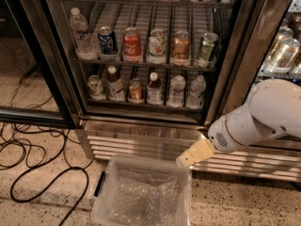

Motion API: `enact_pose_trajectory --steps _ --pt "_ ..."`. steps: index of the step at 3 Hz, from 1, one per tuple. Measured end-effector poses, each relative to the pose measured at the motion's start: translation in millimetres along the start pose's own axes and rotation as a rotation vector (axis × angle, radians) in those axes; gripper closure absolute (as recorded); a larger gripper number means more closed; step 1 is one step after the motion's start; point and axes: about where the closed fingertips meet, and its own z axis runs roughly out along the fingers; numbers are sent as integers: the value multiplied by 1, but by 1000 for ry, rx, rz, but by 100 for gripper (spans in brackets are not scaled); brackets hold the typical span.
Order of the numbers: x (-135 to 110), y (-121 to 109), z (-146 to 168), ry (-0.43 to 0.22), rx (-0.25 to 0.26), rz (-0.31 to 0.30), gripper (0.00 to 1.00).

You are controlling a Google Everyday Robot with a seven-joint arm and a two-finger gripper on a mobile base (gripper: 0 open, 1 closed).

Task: Pick water bottle from bottom shelf of fridge

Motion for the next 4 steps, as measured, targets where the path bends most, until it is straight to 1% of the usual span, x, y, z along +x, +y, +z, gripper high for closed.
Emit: enact_pose_trajectory --steps 1,2,3,4 --pt "0 5 5 -7 7 -15 0" --pt "8 8 40 2 40 2 0" --pt "5 -11 77 -20 124 52 0" --pt "3 -31 102 -34 173 125 0"
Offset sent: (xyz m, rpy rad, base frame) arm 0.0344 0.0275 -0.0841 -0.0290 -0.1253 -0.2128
